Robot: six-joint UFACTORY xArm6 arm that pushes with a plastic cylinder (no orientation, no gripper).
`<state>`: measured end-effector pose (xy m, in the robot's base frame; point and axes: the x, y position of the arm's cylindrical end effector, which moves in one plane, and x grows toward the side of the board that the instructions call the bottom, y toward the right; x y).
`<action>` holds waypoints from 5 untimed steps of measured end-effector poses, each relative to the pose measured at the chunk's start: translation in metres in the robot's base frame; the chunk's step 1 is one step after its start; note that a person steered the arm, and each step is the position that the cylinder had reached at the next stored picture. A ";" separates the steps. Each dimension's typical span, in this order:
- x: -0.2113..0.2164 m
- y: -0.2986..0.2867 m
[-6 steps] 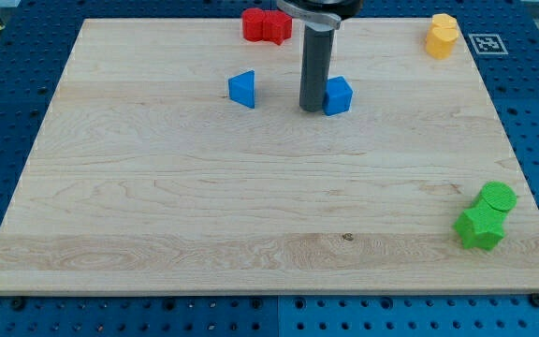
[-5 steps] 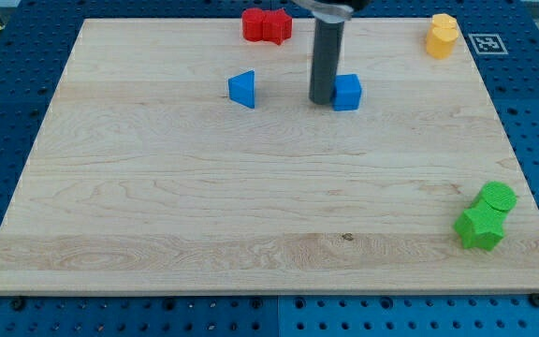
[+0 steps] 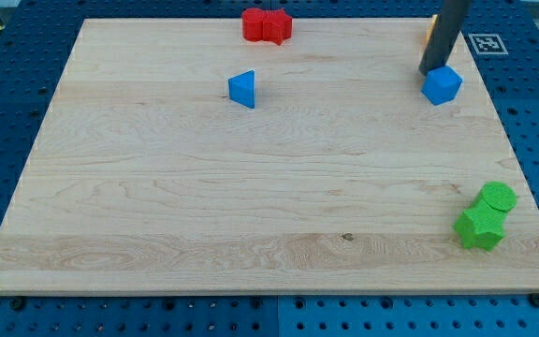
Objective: Push the blue triangle and blue cube towards center right
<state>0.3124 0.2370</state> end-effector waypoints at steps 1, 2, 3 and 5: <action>0.002 -0.005; 0.021 -0.005; 0.040 0.001; 0.071 0.001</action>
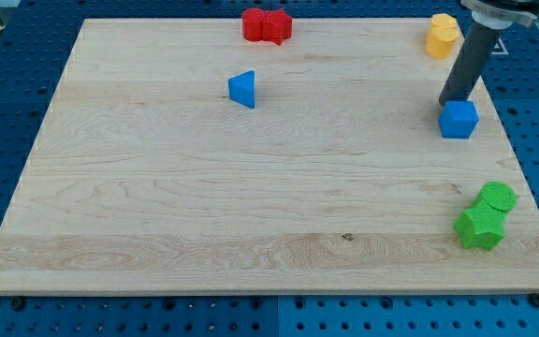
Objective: Push the blue triangle and blue cube towards center right
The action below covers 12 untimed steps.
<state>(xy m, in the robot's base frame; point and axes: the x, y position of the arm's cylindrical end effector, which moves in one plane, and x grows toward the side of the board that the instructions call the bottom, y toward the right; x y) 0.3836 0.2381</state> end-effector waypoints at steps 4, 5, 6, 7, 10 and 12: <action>-0.065 -0.250; -0.096 -0.317; -0.079 -0.348; -0.049 -0.323; -0.001 -0.199; 0.039 -0.190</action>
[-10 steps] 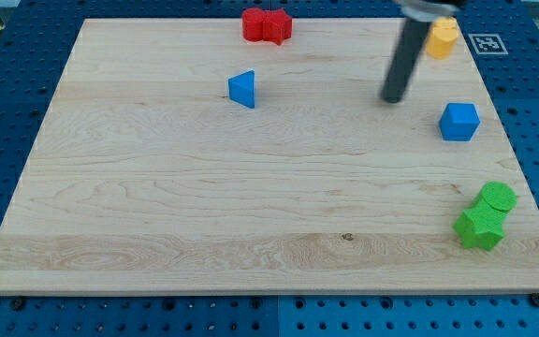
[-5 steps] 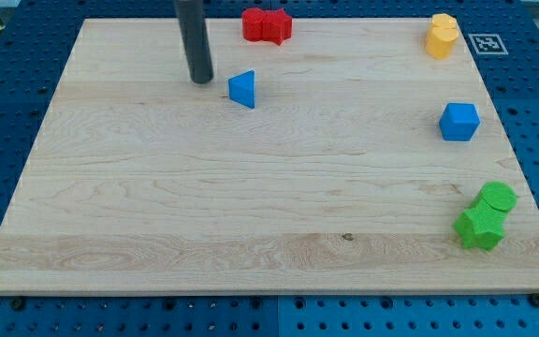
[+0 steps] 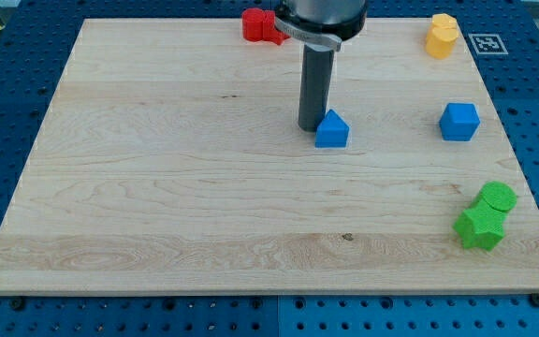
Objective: Push the blue triangle and blue cube towards center right
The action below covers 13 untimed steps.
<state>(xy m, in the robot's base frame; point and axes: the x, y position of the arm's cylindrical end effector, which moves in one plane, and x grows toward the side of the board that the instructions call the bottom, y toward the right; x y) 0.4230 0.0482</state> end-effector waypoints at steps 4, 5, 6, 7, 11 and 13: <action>0.044 0.085; 0.043 0.069; 0.039 0.045; 0.030 0.055; -0.004 0.126; -0.004 0.140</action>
